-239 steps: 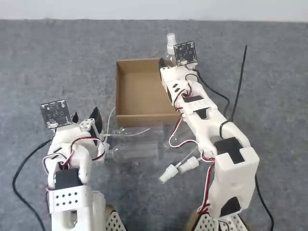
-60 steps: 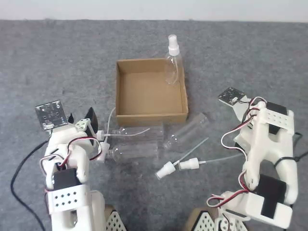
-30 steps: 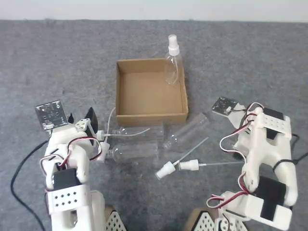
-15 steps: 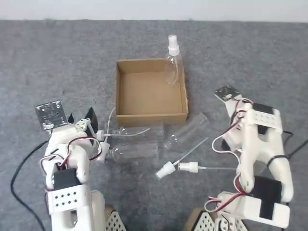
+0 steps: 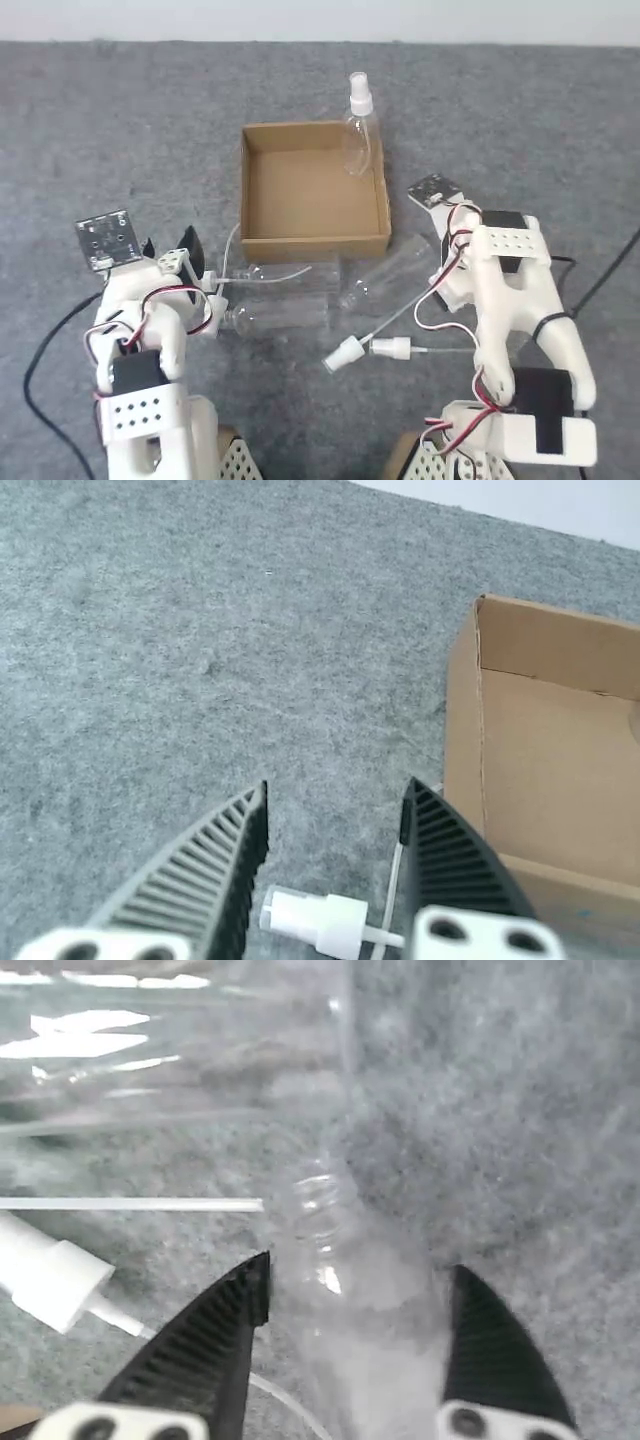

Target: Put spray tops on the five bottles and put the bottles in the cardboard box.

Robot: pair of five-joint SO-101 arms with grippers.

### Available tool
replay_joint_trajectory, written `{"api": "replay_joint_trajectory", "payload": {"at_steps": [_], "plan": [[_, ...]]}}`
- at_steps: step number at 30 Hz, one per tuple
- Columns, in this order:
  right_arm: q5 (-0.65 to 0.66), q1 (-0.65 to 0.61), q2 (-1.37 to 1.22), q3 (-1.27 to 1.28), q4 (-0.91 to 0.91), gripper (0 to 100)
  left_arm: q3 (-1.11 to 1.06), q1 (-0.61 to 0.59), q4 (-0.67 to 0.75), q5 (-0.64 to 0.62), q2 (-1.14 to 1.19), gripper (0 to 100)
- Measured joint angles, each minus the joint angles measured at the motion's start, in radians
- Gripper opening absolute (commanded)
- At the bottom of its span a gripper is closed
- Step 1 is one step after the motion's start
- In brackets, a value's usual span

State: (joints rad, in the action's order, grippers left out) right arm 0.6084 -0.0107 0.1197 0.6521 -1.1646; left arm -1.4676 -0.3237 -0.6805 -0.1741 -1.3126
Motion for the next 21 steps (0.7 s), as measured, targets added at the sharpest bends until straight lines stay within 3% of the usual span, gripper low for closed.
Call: {"api": "replay_joint_trajectory", "payload": {"at_steps": [4,12,21], "plan": [[0.002,-0.011,0.0,0.0,0.0,27.3,0.0,0.0,0.0,0.0,0.0,20],[0.161,-0.009,0.0,0.0,-0.061,27.1,0.0,0.0,0.0,0.0,0.0,20],[0.176,-0.008,0.0,0.002,0.009,27.0,0.0,0.0,0.0,0.0,0.0,20]]}}
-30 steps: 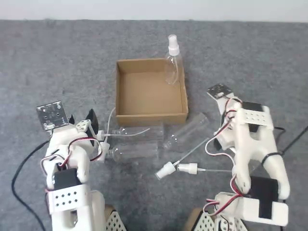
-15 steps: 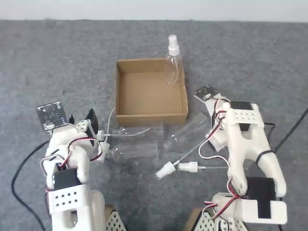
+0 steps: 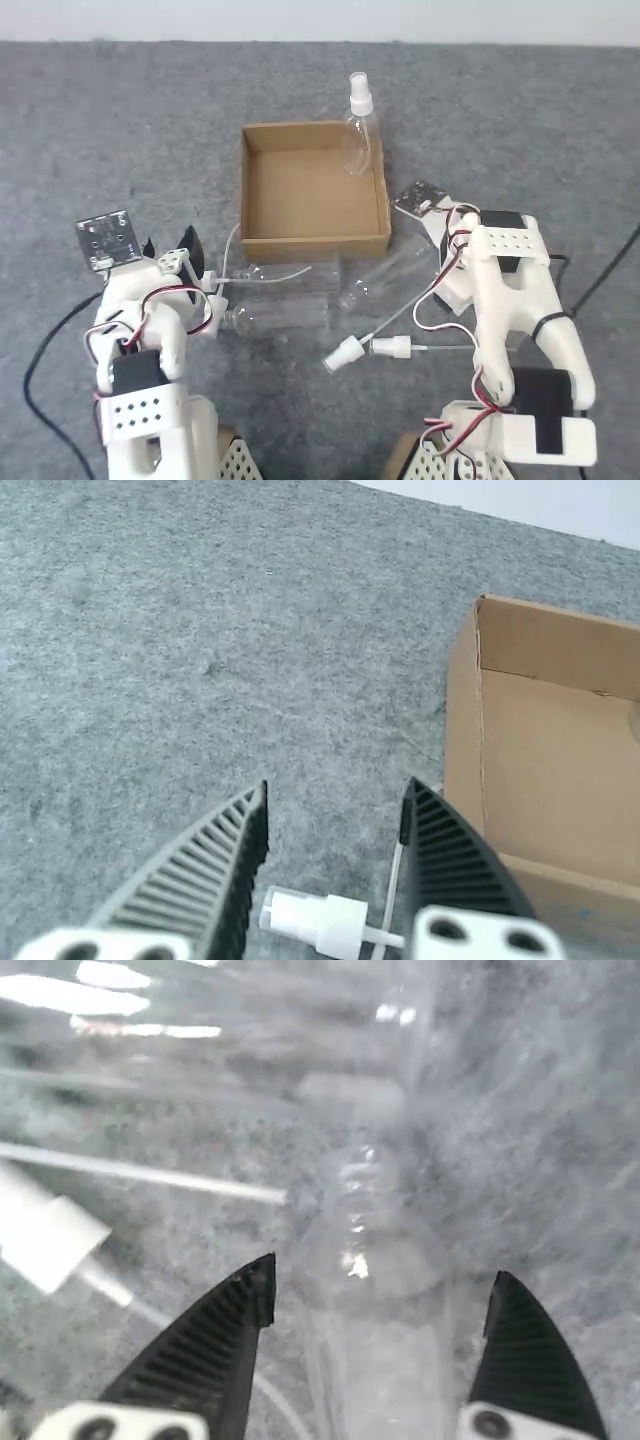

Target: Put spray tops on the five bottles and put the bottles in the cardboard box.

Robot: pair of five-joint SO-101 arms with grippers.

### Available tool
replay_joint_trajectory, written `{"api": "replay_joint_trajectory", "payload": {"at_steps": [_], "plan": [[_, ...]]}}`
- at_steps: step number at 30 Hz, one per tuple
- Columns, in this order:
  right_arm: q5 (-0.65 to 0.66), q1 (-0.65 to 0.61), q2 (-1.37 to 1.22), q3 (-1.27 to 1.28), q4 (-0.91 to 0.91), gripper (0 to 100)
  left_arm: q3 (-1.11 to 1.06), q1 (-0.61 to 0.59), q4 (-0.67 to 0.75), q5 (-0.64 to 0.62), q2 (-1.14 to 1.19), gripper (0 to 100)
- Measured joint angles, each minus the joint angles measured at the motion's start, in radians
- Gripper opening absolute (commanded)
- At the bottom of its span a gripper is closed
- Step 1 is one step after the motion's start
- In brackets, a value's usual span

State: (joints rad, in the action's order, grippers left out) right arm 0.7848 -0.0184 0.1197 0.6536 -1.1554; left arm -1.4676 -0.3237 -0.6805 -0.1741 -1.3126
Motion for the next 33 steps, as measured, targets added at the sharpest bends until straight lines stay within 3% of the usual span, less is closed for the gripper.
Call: {"api": "replay_joint_trajectory", "payload": {"at_steps": [7,13,24,29,33], "plan": [[0.0,0.0,0.0,0.032,0.041,26.1,0.0,0.0,0.0,0.0,0.0,20],[0.0,-0.002,0.0,0.032,0.041,16.5,0.0,0.0,0.0,0.0,0.0,20],[0.0,0.046,0.0,0.032,0.041,16.9,0.0,0.0,0.0,0.0,0.0,20],[0.0,0.046,0.0,0.032,0.041,24.6,0.0,0.0,0.0,0.0,0.0,20],[0.0,0.046,0.0,0.06,0.041,20.6,0.0,0.0,0.0,0.0,0.0,20]]}}
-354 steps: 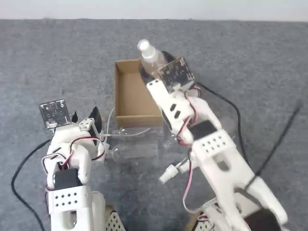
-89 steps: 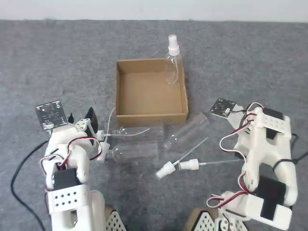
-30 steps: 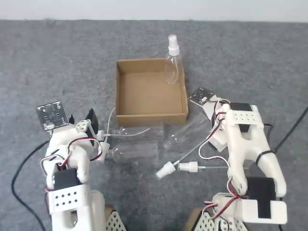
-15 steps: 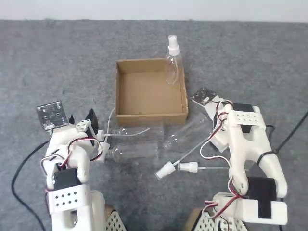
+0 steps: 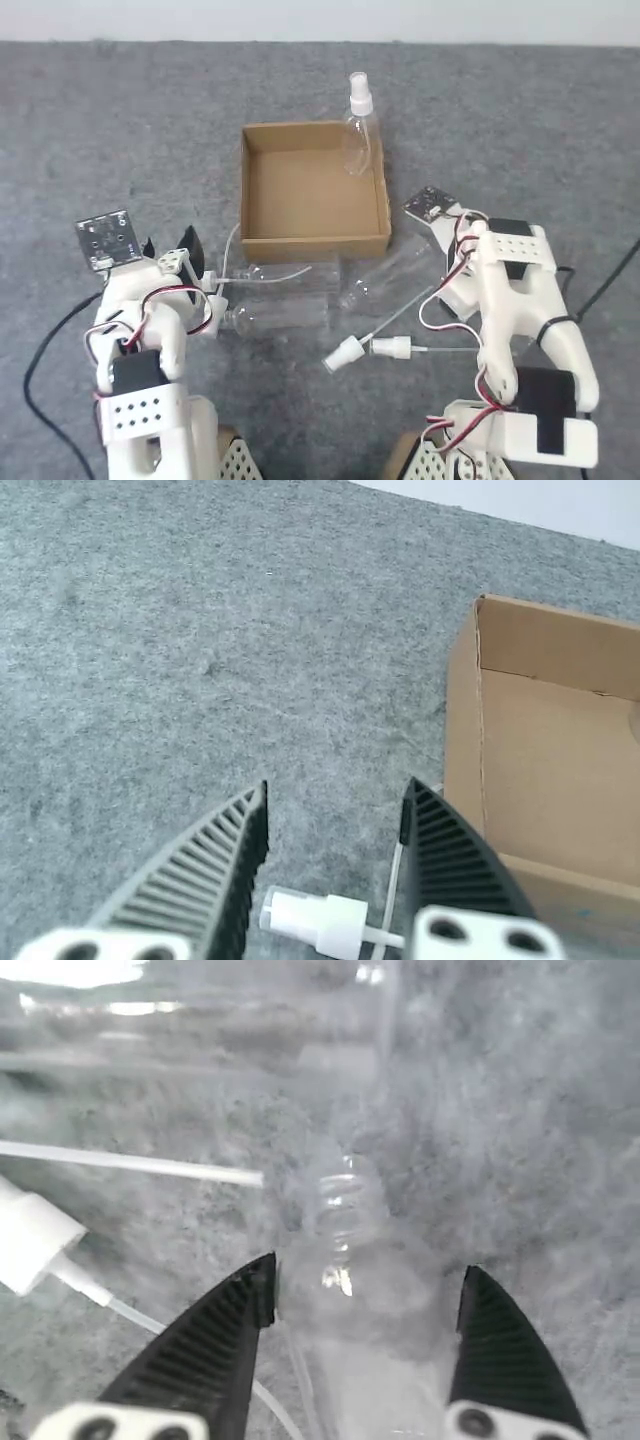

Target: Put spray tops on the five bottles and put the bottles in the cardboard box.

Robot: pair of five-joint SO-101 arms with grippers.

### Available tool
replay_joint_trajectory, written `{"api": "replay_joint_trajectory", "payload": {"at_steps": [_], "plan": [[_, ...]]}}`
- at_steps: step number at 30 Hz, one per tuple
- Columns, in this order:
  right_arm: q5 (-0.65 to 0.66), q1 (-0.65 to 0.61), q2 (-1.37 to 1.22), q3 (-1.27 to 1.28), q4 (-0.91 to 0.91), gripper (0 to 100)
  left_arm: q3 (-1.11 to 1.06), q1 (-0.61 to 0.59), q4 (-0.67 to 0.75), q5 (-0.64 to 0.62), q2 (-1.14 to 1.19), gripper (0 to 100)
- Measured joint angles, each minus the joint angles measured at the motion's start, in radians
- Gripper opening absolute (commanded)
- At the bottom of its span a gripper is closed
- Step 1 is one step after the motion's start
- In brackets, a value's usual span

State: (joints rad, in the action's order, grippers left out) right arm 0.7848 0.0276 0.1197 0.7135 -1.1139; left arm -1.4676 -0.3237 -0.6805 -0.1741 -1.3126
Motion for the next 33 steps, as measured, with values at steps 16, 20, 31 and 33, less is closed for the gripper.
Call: {"api": "replay_joint_trajectory", "payload": {"at_steps": [16,20,31,33], "plan": [[0.054,0.002,0.0,-0.031,-0.117,4.4,0.0,0.0,0.0,0.0,0.0,20],[0.008,0.002,0.0,-0.155,-0.269,4.4,0.0,0.0,0.0,0.0,0.0,20],[-0.132,0.0,0.012,-0.42,-0.537,4.4,0.0,0.0,0.0,0.0,0.0,20],[-0.16,0.0,0.052,-0.425,-0.554,4.4,0.0,0.0,0.0,0.0,0.0,20]]}}
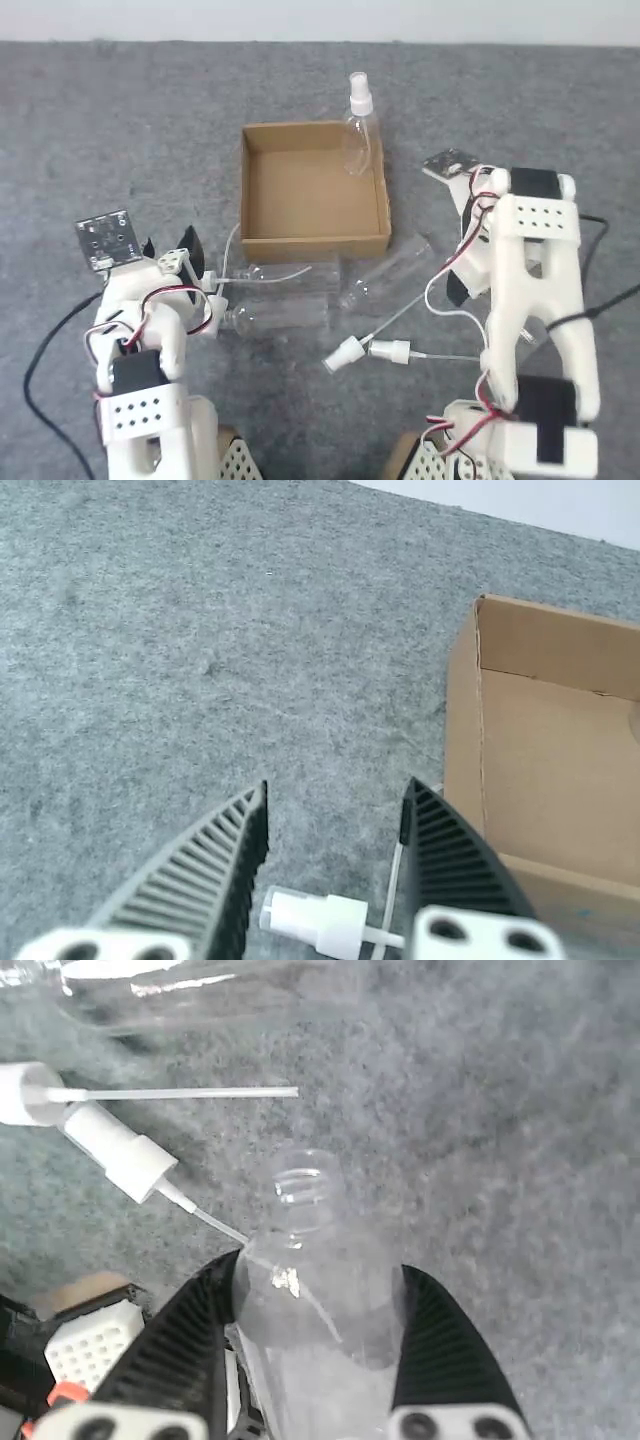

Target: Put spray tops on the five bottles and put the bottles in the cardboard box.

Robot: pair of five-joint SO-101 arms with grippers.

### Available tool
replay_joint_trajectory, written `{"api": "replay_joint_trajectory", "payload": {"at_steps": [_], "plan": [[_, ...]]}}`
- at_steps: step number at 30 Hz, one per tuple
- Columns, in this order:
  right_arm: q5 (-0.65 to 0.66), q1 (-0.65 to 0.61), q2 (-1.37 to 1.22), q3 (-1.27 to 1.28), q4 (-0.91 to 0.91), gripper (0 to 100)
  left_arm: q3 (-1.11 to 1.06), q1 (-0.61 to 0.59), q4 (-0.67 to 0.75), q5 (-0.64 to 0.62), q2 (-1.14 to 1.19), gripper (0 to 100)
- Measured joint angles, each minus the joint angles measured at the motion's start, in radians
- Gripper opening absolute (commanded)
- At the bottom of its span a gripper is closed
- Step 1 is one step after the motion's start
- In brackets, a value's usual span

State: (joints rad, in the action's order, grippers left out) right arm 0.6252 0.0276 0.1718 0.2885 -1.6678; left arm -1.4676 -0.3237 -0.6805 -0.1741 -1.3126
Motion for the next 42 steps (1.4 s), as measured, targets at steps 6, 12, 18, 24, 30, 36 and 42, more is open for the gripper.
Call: {"api": "replay_joint_trajectory", "payload": {"at_steps": [6,12,18,24,30,36,42], "plan": [[-0.149,-0.061,0.207,0.006,-0.021,4.4,0.0,0.0,0.0,0.0,0.0,20],[-0.376,-0.222,0.371,0.049,-0.025,4.4,0.0,0.0,0.0,0.0,0.0,20],[-0.537,-0.333,0.473,0.049,0.02,4.4,0.0,0.0,0.0,0.0,0.0,20],[-0.64,-0.336,0.512,0.049,0.091,4.4,0.0,0.0,0.0,0.0,0.0,21],[-0.658,-0.316,0.514,0.118,0.155,4.4,0.0,0.0,-0.015,0.0,0.0,21],[-0.661,-0.224,0.514,0.193,0.23,4.3,0.015,0.0,-0.071,0.0,0.0,21],[-0.661,-0.213,0.638,0.311,0.29,4.3,0.178,0.035,-0.198,-0.003,0.0,21]]}}
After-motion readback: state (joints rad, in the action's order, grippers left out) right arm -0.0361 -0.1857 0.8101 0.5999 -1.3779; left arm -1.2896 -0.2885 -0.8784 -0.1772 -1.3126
